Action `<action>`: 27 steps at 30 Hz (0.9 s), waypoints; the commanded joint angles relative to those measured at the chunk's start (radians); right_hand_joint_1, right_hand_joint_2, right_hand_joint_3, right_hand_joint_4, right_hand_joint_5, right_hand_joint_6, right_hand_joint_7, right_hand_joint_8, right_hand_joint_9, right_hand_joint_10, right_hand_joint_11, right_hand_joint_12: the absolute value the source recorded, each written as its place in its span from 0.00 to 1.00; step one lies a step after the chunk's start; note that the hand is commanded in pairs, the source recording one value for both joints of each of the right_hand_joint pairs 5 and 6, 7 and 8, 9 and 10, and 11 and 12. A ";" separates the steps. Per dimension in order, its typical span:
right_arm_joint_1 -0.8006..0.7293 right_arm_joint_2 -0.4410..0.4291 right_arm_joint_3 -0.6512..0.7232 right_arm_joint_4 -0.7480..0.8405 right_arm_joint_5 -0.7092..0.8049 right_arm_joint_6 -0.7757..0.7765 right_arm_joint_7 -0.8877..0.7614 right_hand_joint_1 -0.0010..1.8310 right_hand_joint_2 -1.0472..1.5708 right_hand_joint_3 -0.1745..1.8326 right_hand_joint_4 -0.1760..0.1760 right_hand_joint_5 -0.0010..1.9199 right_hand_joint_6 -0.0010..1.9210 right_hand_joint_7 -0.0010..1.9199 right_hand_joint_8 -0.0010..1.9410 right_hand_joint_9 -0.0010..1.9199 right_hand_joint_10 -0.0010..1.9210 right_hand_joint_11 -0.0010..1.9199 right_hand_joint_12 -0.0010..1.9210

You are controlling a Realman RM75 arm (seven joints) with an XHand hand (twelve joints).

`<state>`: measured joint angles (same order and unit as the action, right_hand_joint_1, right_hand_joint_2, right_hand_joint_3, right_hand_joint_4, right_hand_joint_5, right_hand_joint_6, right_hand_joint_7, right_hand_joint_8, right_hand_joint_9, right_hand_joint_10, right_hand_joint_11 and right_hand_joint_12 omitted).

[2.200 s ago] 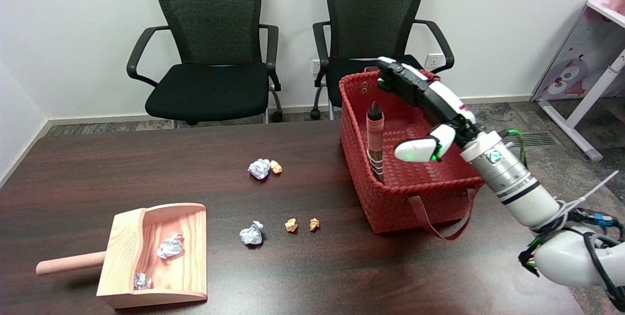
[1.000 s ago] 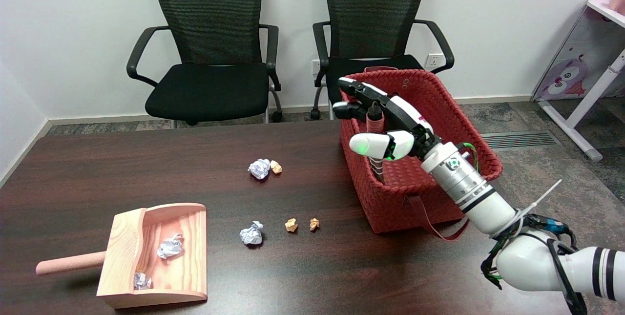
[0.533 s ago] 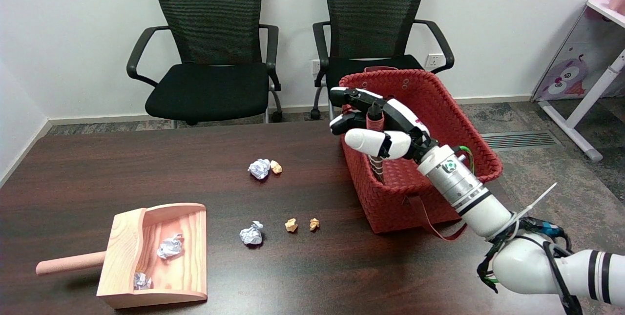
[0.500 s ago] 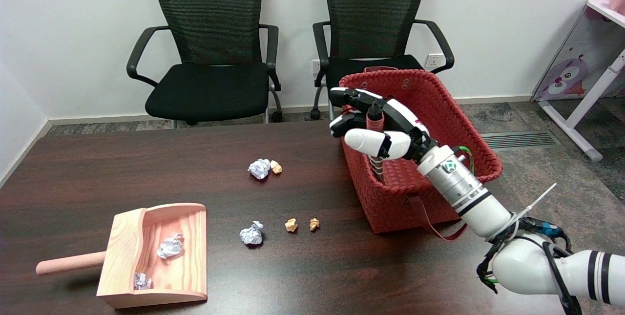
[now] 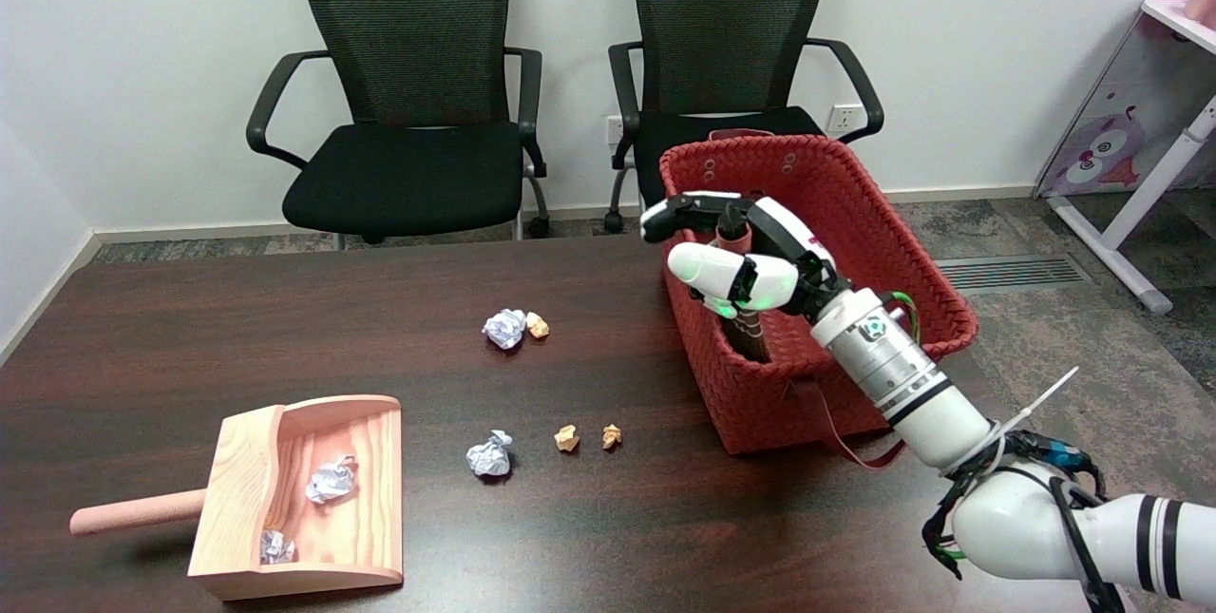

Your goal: Pick up the broom by its handle.

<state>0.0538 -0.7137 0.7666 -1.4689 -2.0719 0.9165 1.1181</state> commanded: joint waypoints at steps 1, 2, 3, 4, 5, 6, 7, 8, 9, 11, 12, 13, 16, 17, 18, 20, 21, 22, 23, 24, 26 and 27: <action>-0.005 -0.020 -0.001 0.013 0.010 0.013 0.003 0.40 0.54 0.45 0.09 0.55 0.55 0.55 0.54 0.91 0.91 1.00 1.00; -0.005 -0.023 -0.001 0.014 0.010 0.013 0.003 0.39 0.54 0.46 0.83 0.64 0.64 0.64 0.63 0.92 0.92 1.00 1.00; -0.004 -0.025 -0.001 0.015 0.010 0.013 0.003 0.38 0.54 0.46 1.00 0.72 0.72 0.72 0.71 0.93 0.93 1.00 1.00; -0.003 -0.028 -0.001 0.015 0.010 0.013 0.003 0.38 0.54 0.46 1.00 0.75 0.75 0.75 0.74 0.94 0.94 1.00 1.00; -0.002 -0.030 -0.001 0.016 0.010 0.013 0.003 0.39 0.54 0.47 1.00 0.79 0.79 0.79 0.78 0.94 0.94 1.00 1.00; -0.002 -0.031 0.000 0.016 0.010 0.013 0.003 0.39 0.55 0.47 1.00 0.84 0.84 0.84 0.83 0.96 0.96 1.00 1.00; -0.001 -0.032 0.000 0.015 0.010 0.013 0.002 0.39 0.55 0.47 1.00 0.88 0.88 0.88 0.87 0.98 0.98 1.00 1.00; 0.000 -0.032 0.003 0.012 0.010 0.013 -0.002 0.39 0.55 0.47 1.00 0.92 0.92 0.92 0.91 0.99 0.99 1.00 1.00; 0.002 -0.032 0.004 0.009 0.010 0.013 -0.004 0.39 0.55 0.47 1.00 0.94 0.94 0.94 0.93 1.00 1.00 1.00 1.00; 0.005 -0.032 0.007 0.004 0.009 0.013 -0.004 0.39 0.55 0.47 1.00 1.00 1.00 1.00 0.99 1.00 1.00 1.00 1.00; 0.009 -0.032 0.010 0.000 0.008 0.013 -0.006 0.40 0.55 0.47 1.00 1.00 1.00 1.00 0.99 1.00 1.00 1.00 1.00; 0.012 -0.032 0.011 -0.002 0.007 0.013 -0.006 0.40 0.55 0.47 1.00 1.00 1.00 1.00 0.99 1.00 1.00 1.00 1.00; 0.028 -0.030 0.011 -0.016 0.004 0.013 -0.019 0.40 0.57 0.45 1.00 1.00 1.00 1.00 0.99 1.00 1.00 1.00 1.00; 0.031 -0.029 0.013 -0.025 0.005 0.014 -0.028 0.42 0.60 0.45 1.00 1.00 1.00 1.00 0.99 1.00 1.00 1.00 1.00; 0.032 -0.029 0.016 -0.033 0.007 0.016 -0.037 0.44 0.65 0.47 1.00 1.00 1.00 1.00 0.99 1.00 1.00 1.00 1.00; 0.032 -0.029 0.038 -0.056 0.010 0.016 -0.075 0.46 0.72 0.54 1.00 1.00 1.00 1.00 0.99 1.00 1.00 1.00 1.00; 0.030 -0.029 0.049 -0.066 0.010 0.016 -0.088 0.47 0.76 0.57 1.00 1.00 1.00 1.00 0.99 1.00 1.00 1.00 1.00; 0.024 -0.029 0.064 -0.079 0.014 0.014 -0.110 0.48 0.79 0.59 1.00 1.00 1.00 1.00 0.99 1.00 1.00 1.00 1.00; 0.018 -0.029 0.079 -0.098 0.025 0.010 -0.138 0.48 0.81 0.59 1.00 1.00 1.00 1.00 0.99 1.00 1.00 1.00 1.00; 0.013 -0.029 0.087 -0.111 0.038 0.008 -0.158 0.49 0.85 0.60 1.00 1.00 1.00 1.00 0.99 1.00 1.00 1.00 1.00; 0.008 -0.029 0.094 -0.147 0.096 0.009 -0.241 0.48 0.90 0.62 1.00 1.00 1.00 1.00 0.99 1.00 1.00 1.00 1.00; 0.008 -0.029 0.095 -0.163 0.116 0.010 -0.276 0.48 0.90 0.63 1.00 1.00 1.00 1.00 0.99 1.00 1.00 1.00 1.00</action>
<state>0.0690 -0.7399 0.7867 -1.4925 -2.0623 0.9292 1.0794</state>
